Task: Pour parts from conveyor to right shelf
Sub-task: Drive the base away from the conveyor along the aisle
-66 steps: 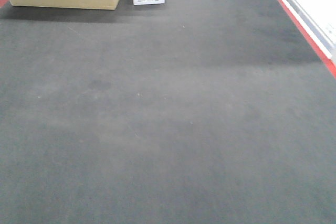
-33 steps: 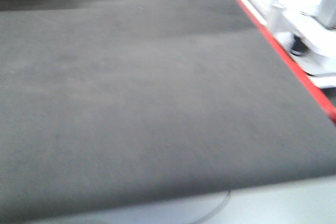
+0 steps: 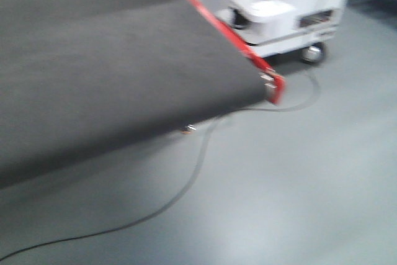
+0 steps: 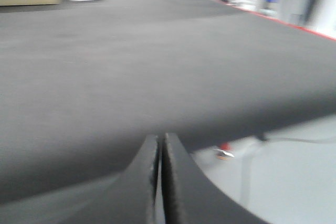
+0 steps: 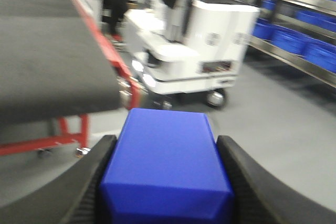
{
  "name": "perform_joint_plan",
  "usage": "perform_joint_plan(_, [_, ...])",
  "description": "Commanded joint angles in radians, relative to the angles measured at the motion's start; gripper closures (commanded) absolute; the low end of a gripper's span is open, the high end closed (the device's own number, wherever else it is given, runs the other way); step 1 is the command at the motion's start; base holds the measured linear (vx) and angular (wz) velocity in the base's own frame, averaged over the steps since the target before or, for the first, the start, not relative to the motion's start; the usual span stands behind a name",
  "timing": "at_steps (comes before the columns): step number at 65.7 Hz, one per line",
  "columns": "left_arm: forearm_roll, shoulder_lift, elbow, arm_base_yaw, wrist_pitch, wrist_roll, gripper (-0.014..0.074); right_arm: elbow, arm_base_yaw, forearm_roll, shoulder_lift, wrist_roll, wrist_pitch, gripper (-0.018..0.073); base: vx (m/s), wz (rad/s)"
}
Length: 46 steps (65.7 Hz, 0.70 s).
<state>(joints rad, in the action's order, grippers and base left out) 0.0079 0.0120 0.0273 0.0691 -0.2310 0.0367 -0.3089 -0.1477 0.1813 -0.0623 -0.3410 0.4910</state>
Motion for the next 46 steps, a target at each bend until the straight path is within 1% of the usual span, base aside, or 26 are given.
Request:
perform_joint_plan(1, [-0.008,0.013,-0.020,-0.004,0.074,0.008,0.0603,-0.025,-0.004,-0.002,-0.014,-0.007,-0.078,0.0564,-0.46,-0.74])
perform_joint_plan(22, [-0.008,0.013,-0.020,-0.004,0.074,0.008,0.0603,-0.025,-0.004,-0.002,-0.014,-0.007,-0.078,0.0564,-0.45,-0.70])
perform_joint_plan(46, [-0.008,0.013,-0.020,-0.004,0.074,0.008,0.0603,-0.025,-0.004,-0.002,-0.014,-0.007,-0.077,0.0564,-0.39,-0.47])
